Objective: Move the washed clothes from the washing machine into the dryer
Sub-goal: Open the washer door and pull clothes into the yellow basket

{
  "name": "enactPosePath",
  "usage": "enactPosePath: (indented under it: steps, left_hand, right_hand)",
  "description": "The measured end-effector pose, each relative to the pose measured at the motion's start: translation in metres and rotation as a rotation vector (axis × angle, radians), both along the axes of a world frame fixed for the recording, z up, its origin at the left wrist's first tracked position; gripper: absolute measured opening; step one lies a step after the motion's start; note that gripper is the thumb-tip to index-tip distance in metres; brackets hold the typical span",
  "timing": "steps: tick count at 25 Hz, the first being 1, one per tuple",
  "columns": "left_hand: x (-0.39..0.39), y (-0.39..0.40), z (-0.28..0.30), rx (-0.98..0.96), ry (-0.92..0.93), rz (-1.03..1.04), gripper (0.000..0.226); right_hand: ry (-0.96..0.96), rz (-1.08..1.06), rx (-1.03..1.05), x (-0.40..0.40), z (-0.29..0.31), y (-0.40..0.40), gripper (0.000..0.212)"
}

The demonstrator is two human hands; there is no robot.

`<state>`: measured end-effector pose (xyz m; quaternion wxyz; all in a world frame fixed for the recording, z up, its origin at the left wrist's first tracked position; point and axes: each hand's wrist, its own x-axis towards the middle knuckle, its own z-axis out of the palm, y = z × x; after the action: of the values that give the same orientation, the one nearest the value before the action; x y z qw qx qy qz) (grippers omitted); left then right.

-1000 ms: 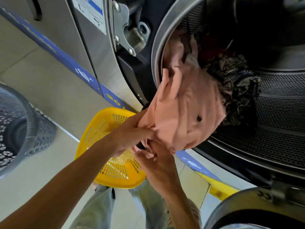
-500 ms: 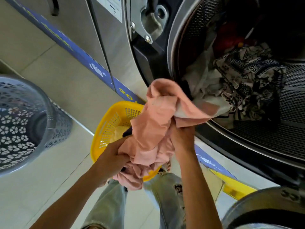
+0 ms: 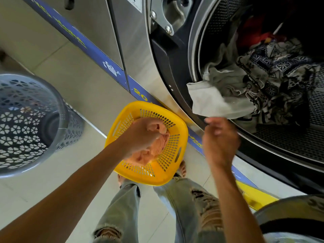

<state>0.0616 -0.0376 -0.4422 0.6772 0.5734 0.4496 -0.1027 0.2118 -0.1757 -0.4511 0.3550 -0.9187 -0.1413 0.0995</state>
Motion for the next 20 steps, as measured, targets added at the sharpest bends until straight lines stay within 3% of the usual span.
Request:
enactPosePath:
  steps: [2,4,5,8,10,13,14,16,18,20]
  left_hand:
    - [0.019,-0.001,0.006,0.025,-0.028,-0.04,0.046]
    - [0.035,-0.004,0.01,0.025,-0.065,-0.063,0.049]
    - [0.04,-0.007,0.015,0.018,-0.079,-0.088,0.049]
    - [0.049,-0.013,0.023,-0.011,-0.096,-0.131,0.046]
    - [0.052,-0.016,0.028,-0.021,-0.132,-0.094,0.042]
    - [0.066,-0.021,0.039,-0.078,-0.186,0.145,0.034]
    - [0.069,-0.021,0.04,-0.123,-0.213,0.216,0.041]
    - [0.073,-0.022,0.039,-0.128,-0.253,0.173,0.055]
    - [0.07,-0.025,0.038,-0.046,-0.272,0.025,0.05]
    - [0.065,-0.026,0.04,0.047,-0.244,-0.055,0.048]
  right_hand:
    - [-0.01,-0.016,0.015,0.064,0.01,0.01,0.028]
    - [0.097,-0.001,-0.145,0.115,0.01,0.019,0.064]
    - [0.119,0.028,-0.258,0.129,0.007,0.019,0.071]
    - [0.012,0.056,-0.431,0.136,0.01,0.019,0.033]
    - [0.083,0.022,-0.325,0.111,0.019,0.012,0.014]
    - [0.421,0.071,0.132,0.042,0.039,-0.007,0.006]
    - [0.487,0.119,0.187,0.016,0.047,-0.013,0.01]
    - [0.623,0.193,0.182,-0.026,0.053,-0.022,0.011]
    - [0.78,0.301,0.086,-0.045,0.063,-0.026,0.01]
    - [0.783,0.401,0.064,-0.025,0.076,-0.033,0.014]
